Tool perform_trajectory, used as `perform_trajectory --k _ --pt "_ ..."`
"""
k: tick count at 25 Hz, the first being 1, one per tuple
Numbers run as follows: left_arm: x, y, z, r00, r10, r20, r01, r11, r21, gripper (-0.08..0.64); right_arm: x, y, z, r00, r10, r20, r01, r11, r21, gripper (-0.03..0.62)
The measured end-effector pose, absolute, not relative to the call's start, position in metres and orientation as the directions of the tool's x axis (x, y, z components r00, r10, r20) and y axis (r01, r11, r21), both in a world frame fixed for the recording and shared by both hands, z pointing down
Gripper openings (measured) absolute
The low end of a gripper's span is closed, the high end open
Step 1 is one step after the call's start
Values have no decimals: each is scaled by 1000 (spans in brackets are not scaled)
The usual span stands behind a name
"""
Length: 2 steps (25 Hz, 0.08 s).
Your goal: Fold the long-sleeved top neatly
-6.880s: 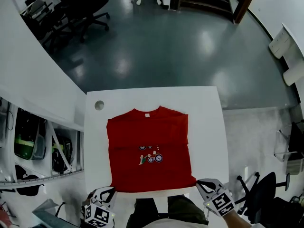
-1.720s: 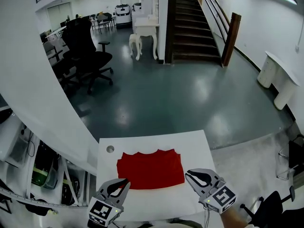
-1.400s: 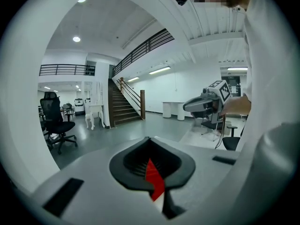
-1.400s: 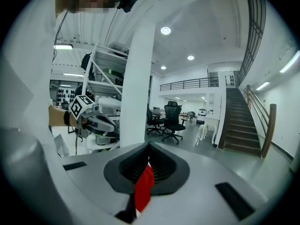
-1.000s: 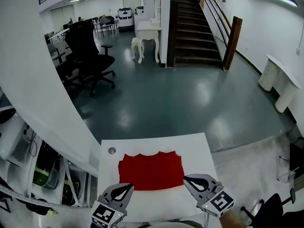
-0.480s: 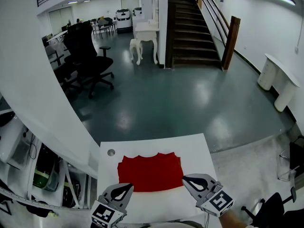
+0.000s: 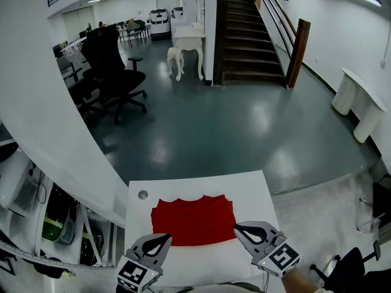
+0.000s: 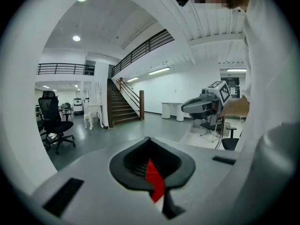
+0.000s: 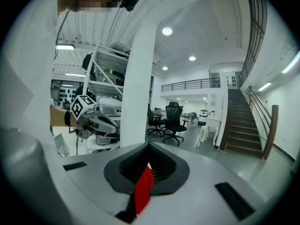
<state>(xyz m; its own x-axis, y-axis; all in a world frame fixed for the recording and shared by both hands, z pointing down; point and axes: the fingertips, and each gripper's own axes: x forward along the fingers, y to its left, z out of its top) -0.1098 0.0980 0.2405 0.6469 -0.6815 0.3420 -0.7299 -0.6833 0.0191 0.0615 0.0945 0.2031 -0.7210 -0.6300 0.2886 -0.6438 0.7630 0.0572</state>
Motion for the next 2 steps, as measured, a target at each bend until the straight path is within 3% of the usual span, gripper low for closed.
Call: perform_trajectory --k 2 --pt "-110 96 241 646 -682 343 -730 -683 17 9 61 93 203 -721 -629 291 -642 764 64 15"
